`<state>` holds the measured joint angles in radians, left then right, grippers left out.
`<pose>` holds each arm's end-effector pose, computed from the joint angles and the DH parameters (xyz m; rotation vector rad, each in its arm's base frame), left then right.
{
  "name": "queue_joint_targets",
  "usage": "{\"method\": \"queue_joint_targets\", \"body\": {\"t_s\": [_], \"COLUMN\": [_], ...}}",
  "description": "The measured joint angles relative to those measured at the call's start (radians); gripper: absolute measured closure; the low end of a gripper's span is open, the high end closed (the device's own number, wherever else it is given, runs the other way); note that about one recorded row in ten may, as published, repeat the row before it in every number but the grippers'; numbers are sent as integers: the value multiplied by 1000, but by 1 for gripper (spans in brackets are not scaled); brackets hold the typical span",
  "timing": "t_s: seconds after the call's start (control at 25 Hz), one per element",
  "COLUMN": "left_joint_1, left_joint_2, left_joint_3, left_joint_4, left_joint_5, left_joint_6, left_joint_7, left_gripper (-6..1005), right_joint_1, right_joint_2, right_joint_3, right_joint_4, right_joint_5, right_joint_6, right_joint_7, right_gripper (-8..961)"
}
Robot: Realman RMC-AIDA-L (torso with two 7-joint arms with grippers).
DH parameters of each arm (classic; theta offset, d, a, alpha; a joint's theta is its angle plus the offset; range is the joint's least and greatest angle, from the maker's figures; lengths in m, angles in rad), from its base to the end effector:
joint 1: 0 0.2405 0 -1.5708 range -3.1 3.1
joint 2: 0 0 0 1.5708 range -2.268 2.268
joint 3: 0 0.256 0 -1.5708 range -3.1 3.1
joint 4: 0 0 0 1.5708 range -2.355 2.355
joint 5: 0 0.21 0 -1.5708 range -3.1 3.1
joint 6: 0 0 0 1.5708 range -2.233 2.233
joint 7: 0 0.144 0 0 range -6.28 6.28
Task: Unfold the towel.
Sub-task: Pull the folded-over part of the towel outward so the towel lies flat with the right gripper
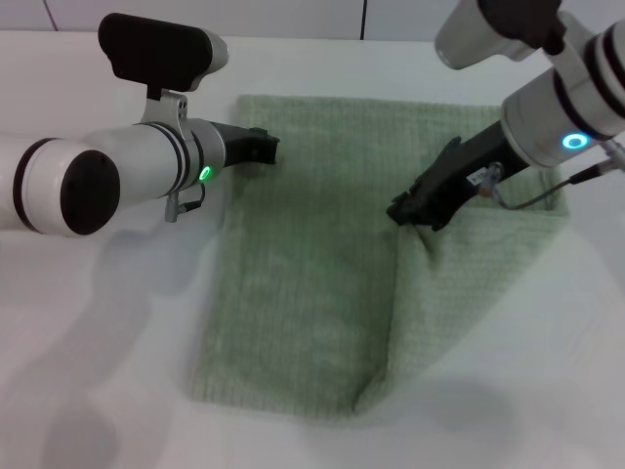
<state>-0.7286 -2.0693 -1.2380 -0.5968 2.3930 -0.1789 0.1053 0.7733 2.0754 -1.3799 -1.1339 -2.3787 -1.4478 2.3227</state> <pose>-0.2274 0.4260 -0.0928 -2.0605 -0.9888 -0.1383 0.1319 0.3780 -0.0330 -2.8645 0.6190 -0.2970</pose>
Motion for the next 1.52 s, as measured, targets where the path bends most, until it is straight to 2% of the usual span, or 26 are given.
{"method": "queue_joint_targets", "body": {"t_s": [0.48,1.52], "left_joint_1": [0,6], "left_joint_2": [0,2], "left_joint_3": [0,1], "left_joint_4": [-4,-12], "left_joint_5": [0,5], "left_joint_6": [-7,-9], "left_joint_7": [1,0], "left_gripper": [1000,1000], "right_joint_1": [-64,-168], "right_joint_2": [-1,1], "right_joint_3": [12,1], "right_joint_4": [-247,-527], "right_joint_5": [-1,-86], "right_joint_6": [-188,-433], "right_joint_7": [75,210], "right_gripper": [924,920]}}
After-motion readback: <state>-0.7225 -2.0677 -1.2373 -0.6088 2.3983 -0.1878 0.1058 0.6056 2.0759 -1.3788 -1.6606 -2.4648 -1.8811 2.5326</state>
